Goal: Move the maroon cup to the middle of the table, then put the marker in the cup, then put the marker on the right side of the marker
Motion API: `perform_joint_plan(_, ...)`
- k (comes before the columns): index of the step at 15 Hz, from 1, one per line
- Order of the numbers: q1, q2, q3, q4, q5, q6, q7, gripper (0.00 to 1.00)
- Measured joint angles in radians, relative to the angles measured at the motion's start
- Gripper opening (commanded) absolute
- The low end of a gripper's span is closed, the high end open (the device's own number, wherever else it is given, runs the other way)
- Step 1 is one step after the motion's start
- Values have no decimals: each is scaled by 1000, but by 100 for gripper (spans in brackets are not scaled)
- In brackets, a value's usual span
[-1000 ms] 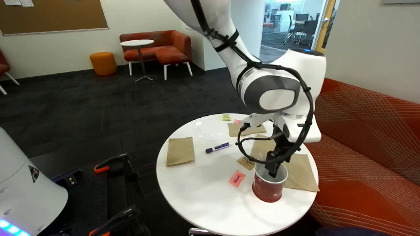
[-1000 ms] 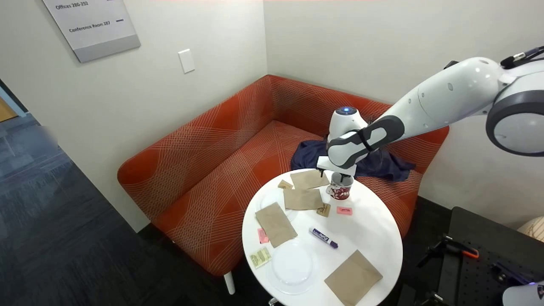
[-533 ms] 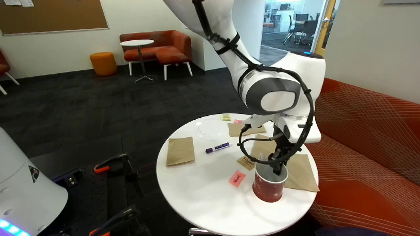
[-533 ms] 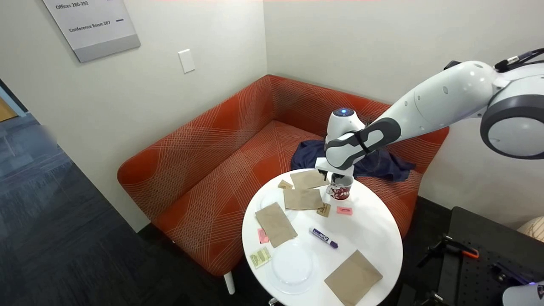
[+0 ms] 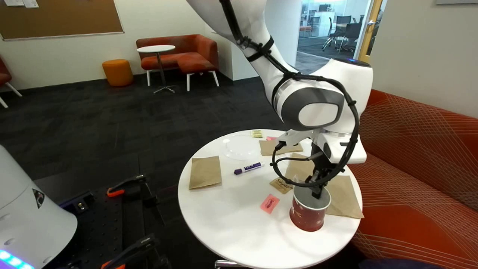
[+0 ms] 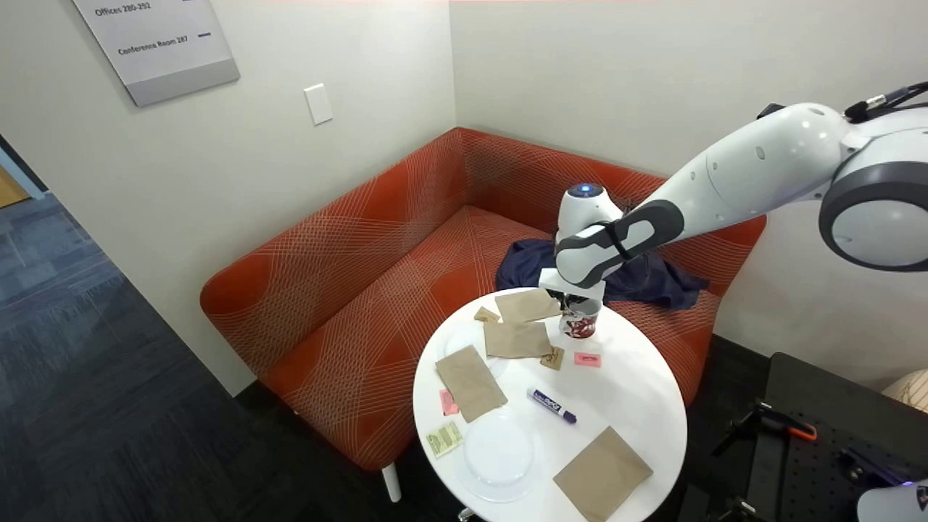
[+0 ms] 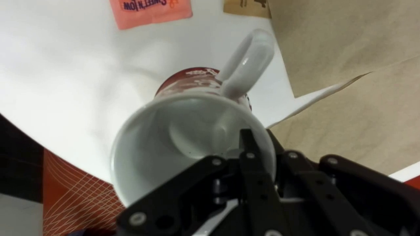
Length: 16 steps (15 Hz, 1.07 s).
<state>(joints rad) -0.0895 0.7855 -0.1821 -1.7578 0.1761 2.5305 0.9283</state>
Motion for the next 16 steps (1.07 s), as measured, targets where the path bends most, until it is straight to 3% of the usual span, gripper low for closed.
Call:
perform_joint_plan(9,14,-80,-15,-94,-41,-71,-58,2)
perform_joint_plan(16,90,-168,-16,-221,-116,-71,-68,2)
